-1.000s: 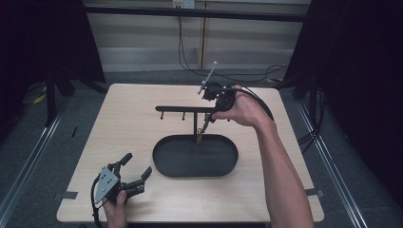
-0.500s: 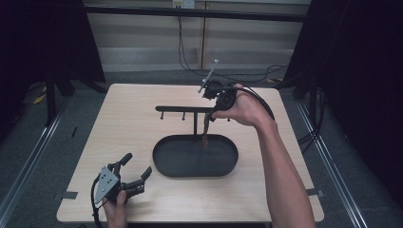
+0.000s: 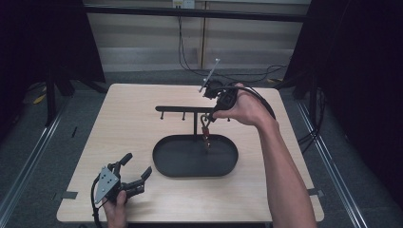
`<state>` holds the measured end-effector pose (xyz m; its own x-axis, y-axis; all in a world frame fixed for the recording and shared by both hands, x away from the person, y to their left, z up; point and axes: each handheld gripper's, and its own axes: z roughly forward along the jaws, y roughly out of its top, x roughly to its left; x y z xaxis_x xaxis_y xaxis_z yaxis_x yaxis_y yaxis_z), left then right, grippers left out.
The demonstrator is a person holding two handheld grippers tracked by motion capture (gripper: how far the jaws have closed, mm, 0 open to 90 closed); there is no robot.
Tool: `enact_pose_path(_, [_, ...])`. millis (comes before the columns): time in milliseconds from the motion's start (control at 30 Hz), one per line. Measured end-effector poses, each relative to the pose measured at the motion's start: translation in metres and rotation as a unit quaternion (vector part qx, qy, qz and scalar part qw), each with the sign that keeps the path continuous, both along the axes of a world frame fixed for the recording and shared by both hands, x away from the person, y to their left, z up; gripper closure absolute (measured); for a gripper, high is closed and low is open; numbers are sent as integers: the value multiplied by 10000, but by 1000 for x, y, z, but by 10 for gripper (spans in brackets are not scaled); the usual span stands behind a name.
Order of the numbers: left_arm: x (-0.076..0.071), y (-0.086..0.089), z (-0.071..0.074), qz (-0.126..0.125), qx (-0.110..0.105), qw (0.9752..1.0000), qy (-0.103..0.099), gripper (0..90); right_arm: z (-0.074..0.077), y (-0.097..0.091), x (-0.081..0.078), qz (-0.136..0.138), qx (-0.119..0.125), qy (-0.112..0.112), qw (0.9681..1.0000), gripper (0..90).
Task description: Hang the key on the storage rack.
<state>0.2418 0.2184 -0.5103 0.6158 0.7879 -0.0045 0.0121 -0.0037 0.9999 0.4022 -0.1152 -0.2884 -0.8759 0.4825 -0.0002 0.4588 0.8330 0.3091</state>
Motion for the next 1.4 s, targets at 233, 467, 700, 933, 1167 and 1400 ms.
enact_pose_path(233, [0,0,0,-4,-18,10000,20,155,-3,-7,-1,-28,73,173,9998,757])
enact_pose_path(467, [0,0,0,-10,29,10000,20,155,-10,-12,-4,-51,94,301,9995,687])
enact_pose_path(700, [0,1,0,-12,46,10000,19,155,-23,-17,-10,33,232,606,9979,649])
enact_pose_path(933, [0,0,0,-8,30,10000,11,155,-31,-20,-20,46,361,682,9970,618])
enact_pose_path(1167, [0,1,0,-11,40,10000,16,155,-40,-20,-38,57,552,493,9972,621])
enact_pose_path(1400, [0,1,0,-15,39,10000,16,155,-53,-27,-56,-31,857,-58,9963,581])
